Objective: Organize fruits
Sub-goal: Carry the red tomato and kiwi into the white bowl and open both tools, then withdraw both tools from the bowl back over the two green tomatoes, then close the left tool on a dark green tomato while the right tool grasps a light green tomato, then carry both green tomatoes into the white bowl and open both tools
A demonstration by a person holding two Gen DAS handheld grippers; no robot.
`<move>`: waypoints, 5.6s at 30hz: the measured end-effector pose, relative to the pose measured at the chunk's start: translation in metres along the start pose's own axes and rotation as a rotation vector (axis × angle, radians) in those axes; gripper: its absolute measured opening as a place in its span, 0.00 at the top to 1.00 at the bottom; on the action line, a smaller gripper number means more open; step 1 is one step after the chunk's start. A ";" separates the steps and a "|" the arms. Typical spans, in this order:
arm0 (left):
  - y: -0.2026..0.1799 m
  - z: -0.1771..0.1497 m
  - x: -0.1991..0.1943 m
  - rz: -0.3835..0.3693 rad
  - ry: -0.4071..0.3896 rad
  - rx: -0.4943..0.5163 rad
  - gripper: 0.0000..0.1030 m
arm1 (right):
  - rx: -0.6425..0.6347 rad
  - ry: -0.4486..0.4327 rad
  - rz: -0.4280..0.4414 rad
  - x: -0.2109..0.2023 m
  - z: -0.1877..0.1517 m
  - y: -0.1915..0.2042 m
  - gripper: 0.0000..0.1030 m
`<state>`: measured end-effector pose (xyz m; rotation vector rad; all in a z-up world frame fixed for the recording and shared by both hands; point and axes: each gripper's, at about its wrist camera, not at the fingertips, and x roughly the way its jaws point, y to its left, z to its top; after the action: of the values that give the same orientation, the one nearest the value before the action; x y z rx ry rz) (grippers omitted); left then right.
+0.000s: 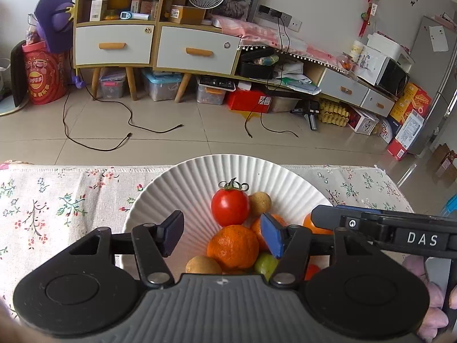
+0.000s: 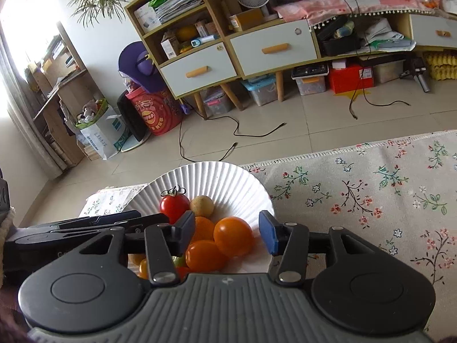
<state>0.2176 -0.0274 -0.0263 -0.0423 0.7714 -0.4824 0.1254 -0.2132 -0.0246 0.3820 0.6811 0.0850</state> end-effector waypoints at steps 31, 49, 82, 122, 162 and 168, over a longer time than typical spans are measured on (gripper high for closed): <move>0.004 -0.054 -0.081 0.140 0.045 0.055 0.08 | -0.202 0.055 -0.061 -0.056 -0.040 0.042 0.02; 0.005 -0.109 -0.078 0.211 0.100 0.108 0.08 | -0.362 0.158 -0.105 -0.041 -0.091 0.055 0.01; 0.057 -0.121 -0.097 0.169 0.060 0.100 0.84 | -0.365 0.161 -0.067 -0.003 -0.101 0.103 0.17; 0.075 -0.115 -0.109 0.179 0.070 0.103 0.84 | -0.232 0.147 -0.015 0.020 -0.088 0.127 0.79; -0.014 -0.077 -0.072 0.049 -0.001 0.099 0.84 | -0.084 0.059 -0.073 -0.040 -0.047 0.031 0.79; -0.035 -0.072 -0.055 0.024 -0.013 0.114 0.84 | -0.043 0.046 -0.082 -0.035 -0.041 0.015 0.79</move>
<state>0.1204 -0.0247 -0.0346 0.0694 0.7299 -0.5025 0.0733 -0.1936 -0.0276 0.3114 0.7384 0.0302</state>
